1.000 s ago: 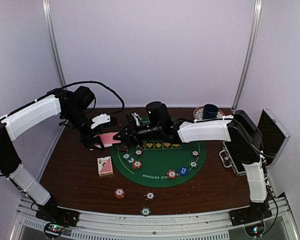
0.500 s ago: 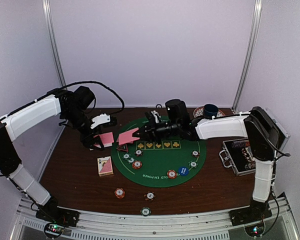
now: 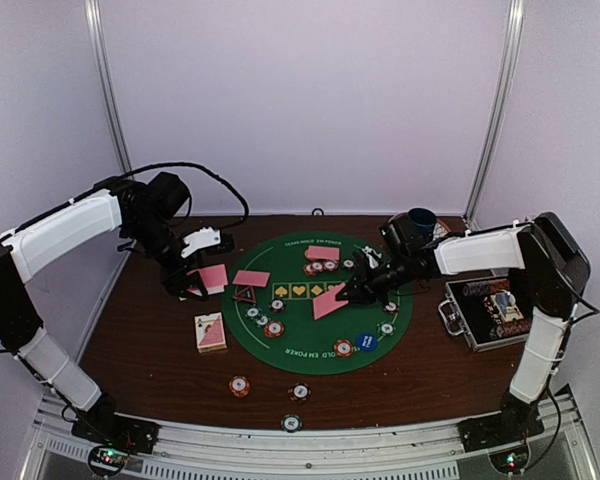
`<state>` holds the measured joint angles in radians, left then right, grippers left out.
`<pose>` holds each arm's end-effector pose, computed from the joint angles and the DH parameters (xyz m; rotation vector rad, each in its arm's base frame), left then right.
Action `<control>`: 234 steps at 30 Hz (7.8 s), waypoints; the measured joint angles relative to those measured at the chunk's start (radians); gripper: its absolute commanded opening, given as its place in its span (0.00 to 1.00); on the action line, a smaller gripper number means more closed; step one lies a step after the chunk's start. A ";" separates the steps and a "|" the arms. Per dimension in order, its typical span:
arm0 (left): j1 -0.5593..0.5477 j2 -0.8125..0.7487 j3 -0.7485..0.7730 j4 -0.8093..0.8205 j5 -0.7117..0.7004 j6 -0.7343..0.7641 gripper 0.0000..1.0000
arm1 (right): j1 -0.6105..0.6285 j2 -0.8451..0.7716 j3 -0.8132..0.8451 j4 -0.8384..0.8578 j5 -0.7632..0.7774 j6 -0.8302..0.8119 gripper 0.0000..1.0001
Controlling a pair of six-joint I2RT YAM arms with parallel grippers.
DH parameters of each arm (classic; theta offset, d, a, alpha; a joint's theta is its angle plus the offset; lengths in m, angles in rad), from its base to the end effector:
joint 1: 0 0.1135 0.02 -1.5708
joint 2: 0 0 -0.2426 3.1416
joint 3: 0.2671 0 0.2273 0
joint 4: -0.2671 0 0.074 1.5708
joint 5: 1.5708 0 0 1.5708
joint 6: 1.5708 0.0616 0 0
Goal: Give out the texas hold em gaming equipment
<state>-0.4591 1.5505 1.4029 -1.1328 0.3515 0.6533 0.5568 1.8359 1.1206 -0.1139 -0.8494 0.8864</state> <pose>0.2403 -0.1424 0.2568 1.5322 2.3275 -0.4529 0.2862 0.2326 0.1646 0.0249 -2.6988 -1.5851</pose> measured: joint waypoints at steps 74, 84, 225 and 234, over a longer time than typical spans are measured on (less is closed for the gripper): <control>0.000 0.000 0.020 -0.022 0.005 -0.002 0.00 | 0.377 0.454 0.639 0.455 -0.015 0.407 0.76; 0.000 0.000 0.020 -0.022 0.005 -0.001 0.00 | 0.378 0.493 0.667 0.441 -0.027 0.421 0.63; 0.000 -0.032 0.009 -0.046 -0.032 0.010 0.00 | 0.157 0.772 1.241 -0.532 0.206 -0.258 0.49; 0.000 -0.032 0.009 -0.046 -0.032 0.010 0.00 | 0.169 0.806 1.274 -0.465 0.191 -0.232 0.48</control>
<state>-0.4591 1.5181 1.4120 -1.1790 0.3191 0.6636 0.7261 2.6419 2.3947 -0.5789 -0.6586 0.6548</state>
